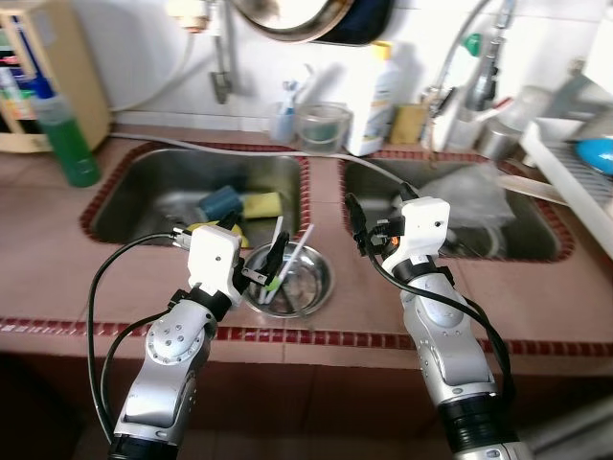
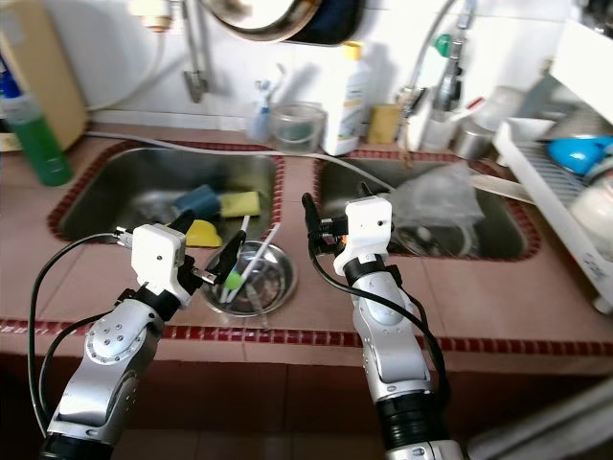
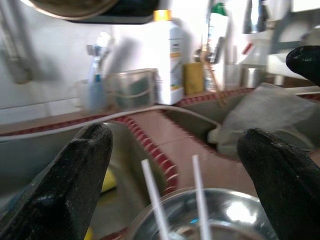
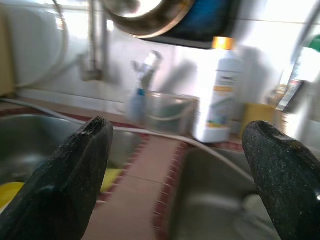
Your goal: Kitchen organization
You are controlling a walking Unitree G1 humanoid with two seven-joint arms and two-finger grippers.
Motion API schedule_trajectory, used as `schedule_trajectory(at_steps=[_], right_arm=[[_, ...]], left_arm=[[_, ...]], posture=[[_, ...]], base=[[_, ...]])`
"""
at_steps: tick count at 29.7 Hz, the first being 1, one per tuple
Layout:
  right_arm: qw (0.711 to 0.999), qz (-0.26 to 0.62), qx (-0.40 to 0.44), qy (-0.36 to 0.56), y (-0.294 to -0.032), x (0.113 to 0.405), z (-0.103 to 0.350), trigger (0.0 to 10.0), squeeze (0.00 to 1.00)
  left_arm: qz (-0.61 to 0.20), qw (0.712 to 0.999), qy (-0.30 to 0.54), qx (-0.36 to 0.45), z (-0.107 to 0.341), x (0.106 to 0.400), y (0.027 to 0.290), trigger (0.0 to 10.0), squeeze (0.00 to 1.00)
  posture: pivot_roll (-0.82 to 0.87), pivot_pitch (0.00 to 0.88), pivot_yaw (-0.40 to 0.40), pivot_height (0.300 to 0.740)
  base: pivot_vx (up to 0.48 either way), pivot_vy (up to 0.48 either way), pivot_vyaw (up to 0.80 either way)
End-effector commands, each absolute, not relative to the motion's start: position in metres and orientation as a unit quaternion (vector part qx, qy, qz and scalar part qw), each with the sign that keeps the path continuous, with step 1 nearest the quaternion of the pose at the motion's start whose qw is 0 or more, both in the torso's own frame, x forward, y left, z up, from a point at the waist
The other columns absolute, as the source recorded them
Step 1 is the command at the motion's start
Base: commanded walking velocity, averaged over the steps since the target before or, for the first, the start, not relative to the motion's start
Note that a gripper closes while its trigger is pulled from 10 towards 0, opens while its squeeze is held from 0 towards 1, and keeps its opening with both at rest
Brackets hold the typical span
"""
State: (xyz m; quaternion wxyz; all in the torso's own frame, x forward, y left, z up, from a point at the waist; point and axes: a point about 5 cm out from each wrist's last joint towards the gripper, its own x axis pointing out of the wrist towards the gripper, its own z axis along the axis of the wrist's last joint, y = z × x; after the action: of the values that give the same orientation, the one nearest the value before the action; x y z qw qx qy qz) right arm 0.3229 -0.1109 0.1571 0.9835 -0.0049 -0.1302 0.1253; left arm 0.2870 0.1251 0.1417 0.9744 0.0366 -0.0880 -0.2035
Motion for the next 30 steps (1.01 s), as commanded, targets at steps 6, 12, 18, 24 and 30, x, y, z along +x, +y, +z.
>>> schedule_trajectory(at_steps=[6,12,18,24,30], right_arm=[[0.984,0.126,-0.015,-0.125,-0.111,0.322,0.158,10.0,0.0],[0.983,0.131,-0.018,-0.128,-0.109,0.323,0.158,10.0,0.0],[0.98,0.139,-0.018,-0.138,-0.107,0.32,0.16,10.0,0.0],[0.98,0.146,-0.021,-0.136,-0.106,0.318,0.157,10.0,0.0],[0.98,0.154,-0.036,-0.12,-0.11,0.312,0.148,10.0,0.0]], left_arm=[[-0.215,0.971,-0.098,0.043,0.146,0.287,0.122,10.0,0.0],[-0.209,0.972,-0.099,0.035,0.148,0.288,0.125,10.0,0.0],[-0.191,0.974,-0.114,0.031,0.151,0.288,0.127,10.0,0.0],[-0.191,0.974,-0.113,0.033,0.151,0.287,0.13,10.0,0.0],[-0.195,0.973,-0.101,0.065,0.149,0.286,0.134,10.0,0.0]], posture=[[0.01,0.0,-0.04,0.74],[0.01,0.0,-0.041,0.74],[0.01,0.0,-0.044,0.74],[0.01,0.0,-0.045,0.74],[0.01,0.019,-0.041,0.74]], base=[[0.0,0.0,-0.77],[0.161,0.0,-0.77],[0.0,0.0,0.0],[0.0,0.0,0.0],[0.0,0.0,0.0]])
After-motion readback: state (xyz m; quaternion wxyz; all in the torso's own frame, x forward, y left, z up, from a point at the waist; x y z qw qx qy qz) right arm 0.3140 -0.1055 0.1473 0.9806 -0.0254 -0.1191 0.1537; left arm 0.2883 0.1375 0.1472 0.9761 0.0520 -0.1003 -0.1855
